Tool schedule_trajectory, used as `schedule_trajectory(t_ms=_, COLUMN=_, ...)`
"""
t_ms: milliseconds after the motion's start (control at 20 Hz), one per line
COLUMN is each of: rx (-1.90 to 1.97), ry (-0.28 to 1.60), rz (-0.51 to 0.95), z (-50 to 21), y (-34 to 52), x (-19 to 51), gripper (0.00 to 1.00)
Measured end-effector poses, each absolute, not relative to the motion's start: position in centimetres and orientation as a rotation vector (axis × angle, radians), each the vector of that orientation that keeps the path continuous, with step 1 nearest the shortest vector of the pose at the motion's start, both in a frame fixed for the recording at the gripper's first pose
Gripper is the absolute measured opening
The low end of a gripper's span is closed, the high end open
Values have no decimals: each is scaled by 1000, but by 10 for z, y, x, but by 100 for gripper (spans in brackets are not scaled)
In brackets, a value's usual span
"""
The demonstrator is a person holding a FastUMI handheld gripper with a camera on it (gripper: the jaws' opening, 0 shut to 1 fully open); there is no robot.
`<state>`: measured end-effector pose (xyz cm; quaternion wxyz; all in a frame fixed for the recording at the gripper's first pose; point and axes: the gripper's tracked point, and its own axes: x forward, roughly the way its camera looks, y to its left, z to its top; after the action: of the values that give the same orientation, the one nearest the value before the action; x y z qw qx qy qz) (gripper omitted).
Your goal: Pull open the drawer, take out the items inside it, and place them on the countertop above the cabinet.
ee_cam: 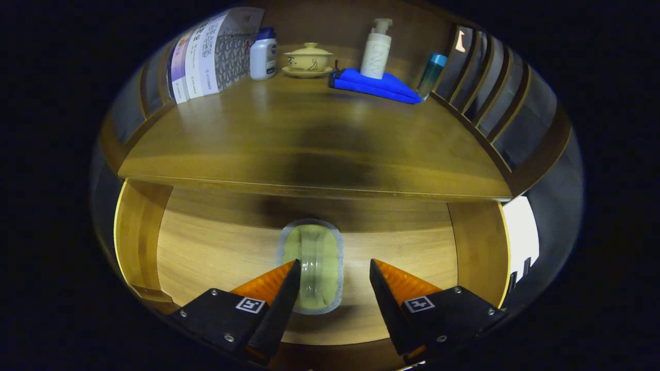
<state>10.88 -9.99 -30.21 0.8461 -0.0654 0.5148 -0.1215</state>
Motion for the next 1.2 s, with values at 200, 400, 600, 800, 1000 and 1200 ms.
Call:
schedule_trajectory(t_ms=200, rx=-182, ry=1141, rz=-255, z=-310, y=-104, x=105, gripper=64)
schedule_trajectory(t_ms=400, rx=-229, ry=1163, rz=-221, z=-313, y=-103, x=105, gripper=29)
schedule_trajectory(t_ms=600, rx=-261, ry=1133, rz=-258, z=-305, y=-111, x=96, gripper=16)
schedule_trajectory(t_ms=800, rx=-246, ry=1051, rz=-257, z=-290, y=-103, x=88, gripper=13)
schedule_trajectory(t_ms=1000, rx=-309, ry=974, rz=-253, z=-260, y=-94, x=79, gripper=13)
schedule_trajectory(t_ms=1200, rx=-285, ry=842, rz=-280, z=-215, y=-88, x=84, gripper=13)
